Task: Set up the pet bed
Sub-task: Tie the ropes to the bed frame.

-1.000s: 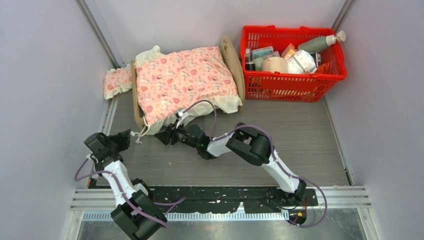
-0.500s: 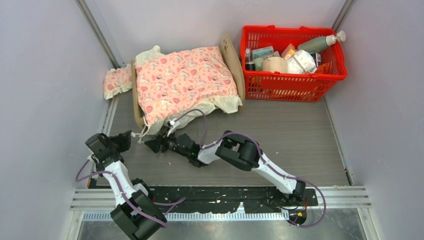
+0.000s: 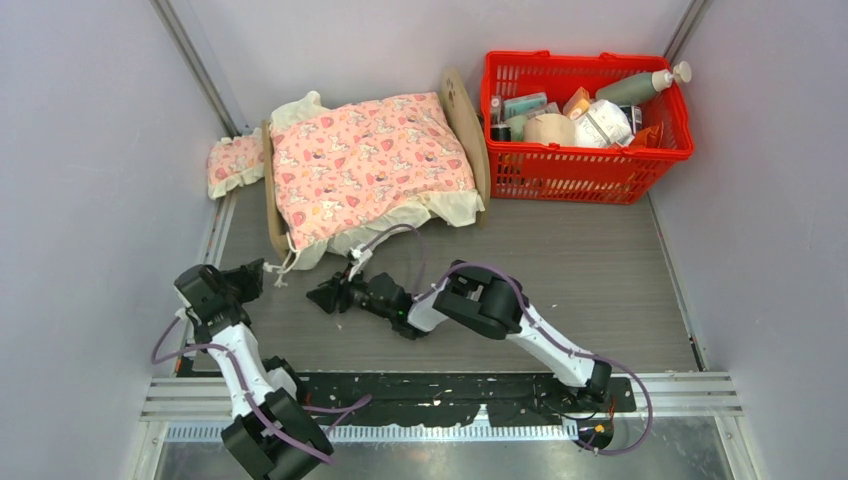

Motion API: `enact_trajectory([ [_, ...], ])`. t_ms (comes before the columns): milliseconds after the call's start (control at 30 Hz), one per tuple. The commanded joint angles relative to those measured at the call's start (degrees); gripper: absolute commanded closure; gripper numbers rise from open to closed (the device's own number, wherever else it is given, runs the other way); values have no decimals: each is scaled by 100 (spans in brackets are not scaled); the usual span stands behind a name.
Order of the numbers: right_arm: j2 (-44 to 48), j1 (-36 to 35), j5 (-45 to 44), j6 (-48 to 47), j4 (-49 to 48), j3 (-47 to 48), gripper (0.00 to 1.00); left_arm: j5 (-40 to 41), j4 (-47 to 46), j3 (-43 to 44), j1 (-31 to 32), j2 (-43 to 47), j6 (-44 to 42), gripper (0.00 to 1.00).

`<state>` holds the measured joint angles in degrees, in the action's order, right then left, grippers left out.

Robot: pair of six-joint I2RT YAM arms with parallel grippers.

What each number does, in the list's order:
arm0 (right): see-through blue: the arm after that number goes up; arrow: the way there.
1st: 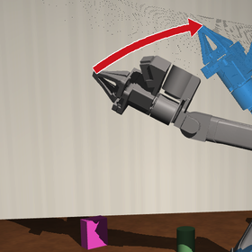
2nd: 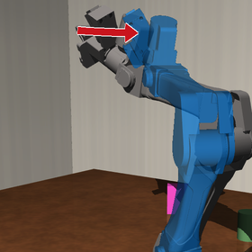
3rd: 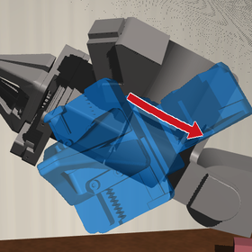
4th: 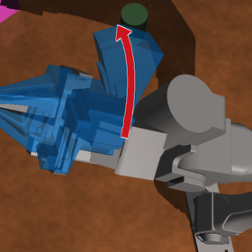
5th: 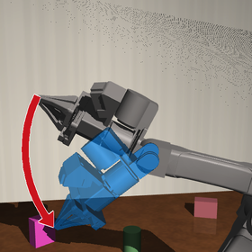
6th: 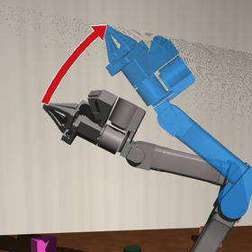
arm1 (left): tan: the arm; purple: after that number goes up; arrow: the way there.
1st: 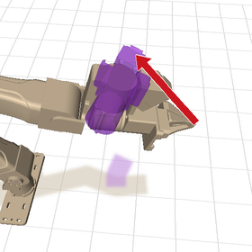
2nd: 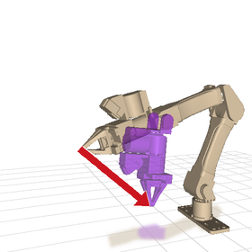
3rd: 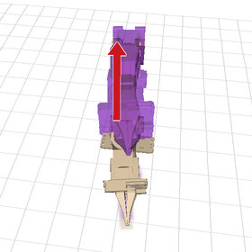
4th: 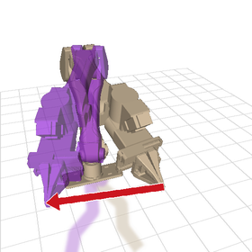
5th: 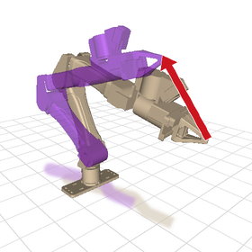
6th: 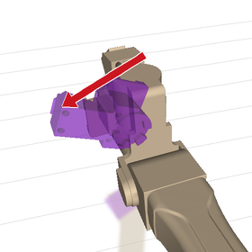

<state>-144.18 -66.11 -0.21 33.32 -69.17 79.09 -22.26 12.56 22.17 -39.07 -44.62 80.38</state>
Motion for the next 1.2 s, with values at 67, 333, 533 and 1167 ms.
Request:
enact_trajectory([
  [67, 2569, 65, -756, 315, 1258, -1832, 47, 158, -320, 190, 220, -234, -370, 100],
  [333, 5402, 718, -2023, 63, 4506, -2873, 36, 402, -310, 74, 579, -84, -631, 100],
  [533, 5909, 1192, -2357, 927, 4242, -3107, 29, 360, -322, 132, 611, -149, -781, 100],
  [1167, 3019, 1170, -2885, 2030, 1364, -1912, 4, 86, -275, 112, 708, -34, -705, 100],
])
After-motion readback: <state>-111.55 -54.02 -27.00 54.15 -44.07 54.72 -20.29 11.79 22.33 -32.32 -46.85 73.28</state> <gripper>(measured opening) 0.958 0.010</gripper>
